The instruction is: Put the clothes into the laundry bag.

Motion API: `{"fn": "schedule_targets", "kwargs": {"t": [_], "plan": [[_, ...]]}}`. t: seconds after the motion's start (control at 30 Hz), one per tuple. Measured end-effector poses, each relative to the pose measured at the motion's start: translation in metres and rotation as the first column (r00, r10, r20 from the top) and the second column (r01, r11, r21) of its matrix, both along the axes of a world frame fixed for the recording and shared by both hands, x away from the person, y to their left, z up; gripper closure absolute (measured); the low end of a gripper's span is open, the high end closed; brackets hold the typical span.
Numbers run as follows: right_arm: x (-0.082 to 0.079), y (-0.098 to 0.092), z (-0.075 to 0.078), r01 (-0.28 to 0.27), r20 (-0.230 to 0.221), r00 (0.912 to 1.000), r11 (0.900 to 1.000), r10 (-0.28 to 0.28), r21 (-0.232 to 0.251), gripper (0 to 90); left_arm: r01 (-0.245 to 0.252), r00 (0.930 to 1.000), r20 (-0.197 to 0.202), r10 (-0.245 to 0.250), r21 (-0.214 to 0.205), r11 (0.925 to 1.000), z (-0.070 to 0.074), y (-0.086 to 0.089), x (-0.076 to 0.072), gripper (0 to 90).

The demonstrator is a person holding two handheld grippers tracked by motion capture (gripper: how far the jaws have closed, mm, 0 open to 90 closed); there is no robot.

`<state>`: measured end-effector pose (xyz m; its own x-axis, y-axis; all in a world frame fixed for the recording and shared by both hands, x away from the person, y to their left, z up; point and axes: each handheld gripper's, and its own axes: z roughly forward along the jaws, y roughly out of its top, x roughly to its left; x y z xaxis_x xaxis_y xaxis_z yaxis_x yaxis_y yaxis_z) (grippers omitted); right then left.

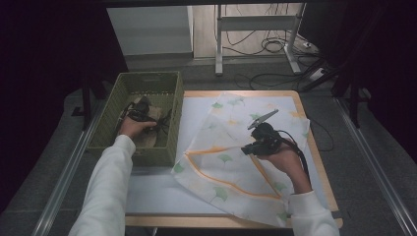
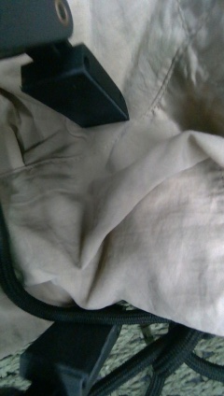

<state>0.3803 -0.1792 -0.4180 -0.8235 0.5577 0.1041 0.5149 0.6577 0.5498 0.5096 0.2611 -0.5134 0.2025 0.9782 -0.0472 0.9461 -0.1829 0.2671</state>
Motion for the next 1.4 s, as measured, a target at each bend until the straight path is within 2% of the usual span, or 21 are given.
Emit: {"fn": "schedule_targets", "kwargs": {"t": [0.17, 0.27, 0.47, 0.57, 0.67, 0.77, 1.07, 1.4], "plan": [[0.0, 0.0, 0.0, 0.001, 0.001, 1.0, 1.0, -0.001, 0.0, 86.2, -0.014, 0.9998, 0.01, 0.014, 0.005, 0.9999, 0.001, 0.003, -0.001, 15.9], [-0.001, 0.0, 0.001, 0.002, 0.002, 1.0, 1.0, -0.002, 0.0, 86.2, -0.009, 0.9999, 0.009, 0.009, 0.024, 0.9997, 0.001, 0.002, -0.001, 19.3], [-0.001, -0.002, 0.001, 0.004, 0.004, 1.0, 1.0, -0.004, 0.003, 86.2, -0.024, 0.9996, 0.017, 0.024, 0.011, 0.9996, 0.002, 0.004, -0.002, 24.5], [-0.001, -0.002, 0.002, 0.005, 0.003, 1.0, 1.0, -0.005, 0.002, 86.2, -0.026, 0.9995, 0.021, 0.025, 0.035, 0.9991, 0.003, 0.004, -0.003, 31.8], [-0.001, -0.001, 0.002, 0.003, 0.006, 1.0, 1.0, -0.003, 0.002, 86.1, -0.022, 0.9995, 0.024, 0.021, 0.043, 0.9988, 0.003, 0.004, -0.003, 32.9], [-0.002, -0.001, 0.002, 0.003, 0.006, 1.0, 1.0, -0.003, 0.001, 86.2, -0.027, 0.9994, 0.023, 0.026, 0.043, 0.9987, 0.005, 0.004, -0.003, 35.1], [-0.001, -0.001, 0.001, 0.003, 0.004, 1.0, 1.0, -0.003, 0.0, 86.2, -0.046, 0.9986, 0.028, 0.046, 0.021, 0.9987, 0.007, 0.01, -0.003, 52.9], [-0.002, -0.001, 0.002, 0.003, 0.006, 1.0, 1.0, -0.003, -0.001, 86.2, -0.091, 0.9959, 0.007, 0.09, 0.01, 0.9958, 0.009, 0.013, -0.002, 71.0]]}}
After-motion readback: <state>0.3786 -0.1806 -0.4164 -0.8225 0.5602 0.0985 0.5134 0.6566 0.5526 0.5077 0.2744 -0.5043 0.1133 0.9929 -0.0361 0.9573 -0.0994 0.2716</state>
